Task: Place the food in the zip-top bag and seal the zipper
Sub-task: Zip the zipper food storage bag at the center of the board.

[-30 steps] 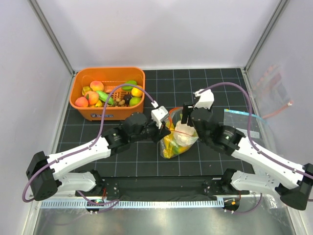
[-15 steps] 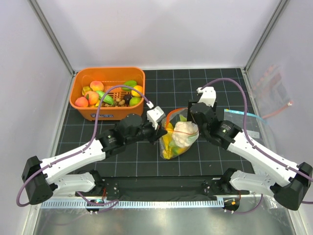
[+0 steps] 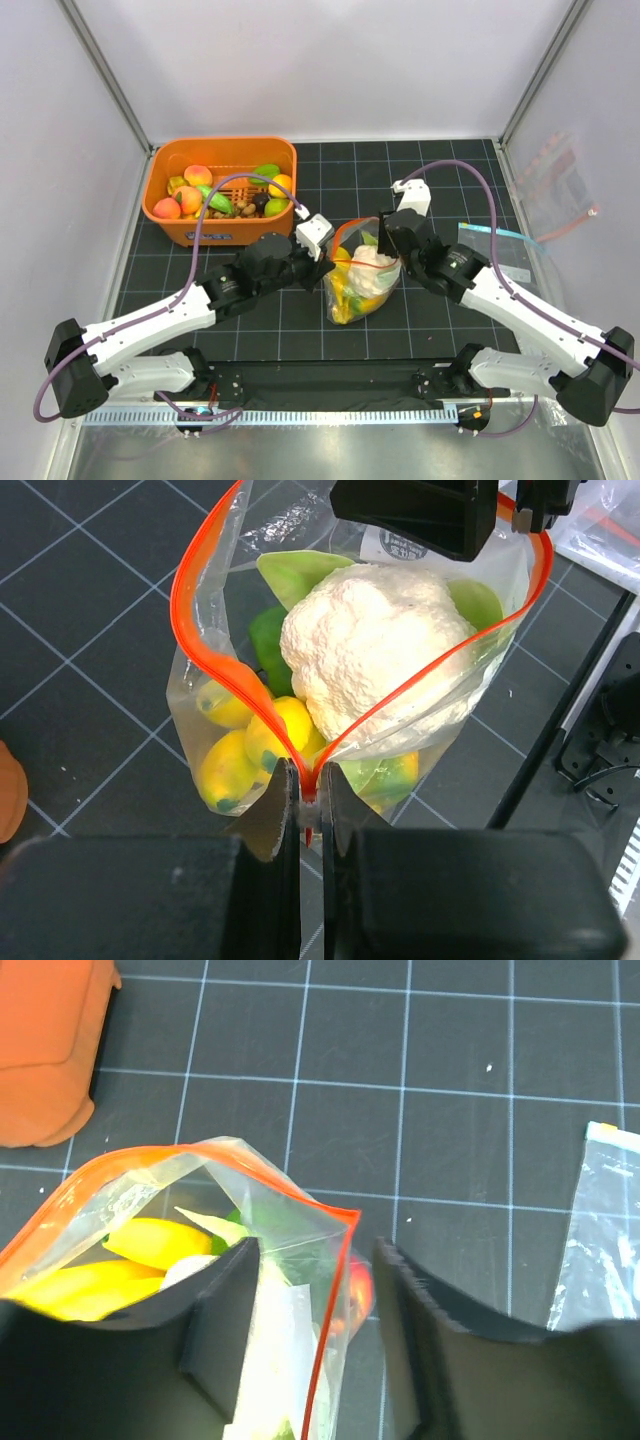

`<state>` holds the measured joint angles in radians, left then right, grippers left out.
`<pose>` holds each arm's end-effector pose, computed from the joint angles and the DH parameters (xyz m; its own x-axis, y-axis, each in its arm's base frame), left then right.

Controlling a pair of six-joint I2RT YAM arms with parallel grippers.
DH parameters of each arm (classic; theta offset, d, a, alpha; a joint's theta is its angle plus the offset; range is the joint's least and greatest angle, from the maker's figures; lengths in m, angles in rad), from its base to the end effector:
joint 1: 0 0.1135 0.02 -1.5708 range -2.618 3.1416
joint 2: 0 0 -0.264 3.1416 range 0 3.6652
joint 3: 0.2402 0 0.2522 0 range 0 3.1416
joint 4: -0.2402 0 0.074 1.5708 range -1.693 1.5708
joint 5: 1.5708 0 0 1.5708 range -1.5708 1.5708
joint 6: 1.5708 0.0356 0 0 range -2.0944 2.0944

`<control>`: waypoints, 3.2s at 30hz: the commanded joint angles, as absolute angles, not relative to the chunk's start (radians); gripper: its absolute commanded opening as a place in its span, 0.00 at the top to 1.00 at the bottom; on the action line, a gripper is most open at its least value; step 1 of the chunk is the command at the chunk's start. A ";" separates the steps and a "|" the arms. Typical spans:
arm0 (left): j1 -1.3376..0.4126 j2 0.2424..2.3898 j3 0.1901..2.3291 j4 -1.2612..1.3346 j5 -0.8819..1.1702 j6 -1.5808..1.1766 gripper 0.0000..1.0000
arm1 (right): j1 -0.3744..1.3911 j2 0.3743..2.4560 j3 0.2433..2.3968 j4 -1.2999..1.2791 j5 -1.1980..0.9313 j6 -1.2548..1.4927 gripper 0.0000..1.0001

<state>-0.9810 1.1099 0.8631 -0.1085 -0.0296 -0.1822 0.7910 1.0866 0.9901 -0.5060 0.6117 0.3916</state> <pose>0.1441 -0.2134 0.3102 -0.3380 0.1794 -0.9239 0.7667 0.6218 -0.1597 0.1774 0.1504 0.3248 -0.4635 -0.0243 -0.8858 -0.0785 0.9968 0.0137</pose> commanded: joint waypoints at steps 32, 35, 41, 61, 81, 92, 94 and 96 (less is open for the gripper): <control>-0.985 1.045 0.871 -0.175 -0.298 -0.147 1.00 | 0.749 0.695 0.853 -0.524 1.076 0.714 0.32; -0.985 1.080 0.884 -0.175 -0.284 -0.111 0.97 | 0.752 0.655 0.816 -0.401 0.912 0.571 0.28; -0.985 1.137 0.897 -0.186 -0.413 -0.064 0.96 | 0.750 0.600 0.793 -0.386 0.900 0.557 0.19; -0.986 0.926 0.693 0.054 -0.155 0.124 0.98 | 0.752 0.772 0.775 -0.112 0.222 0.295 0.06; -1.009 0.940 0.744 -0.112 -0.144 0.226 1.00 | 0.755 1.182 1.072 -0.268 0.071 -0.077 0.24; -1.009 0.914 0.713 -0.057 -0.239 0.204 0.99 | 0.755 1.097 1.063 -0.304 0.212 0.034 0.99; -1.009 0.887 0.692 -0.032 -0.265 0.202 0.98 | 0.761 1.040 1.034 -0.307 0.210 0.051 0.99; -1.009 0.865 0.670 -0.003 -0.267 0.203 0.98 | 0.773 1.005 1.003 -0.296 0.209 0.064 0.99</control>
<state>-1.0077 0.9157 0.6922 -0.0944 -0.2180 0.2104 0.7563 1.0832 1.0298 -0.3222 0.1715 0.0238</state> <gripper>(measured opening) 0.110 0.041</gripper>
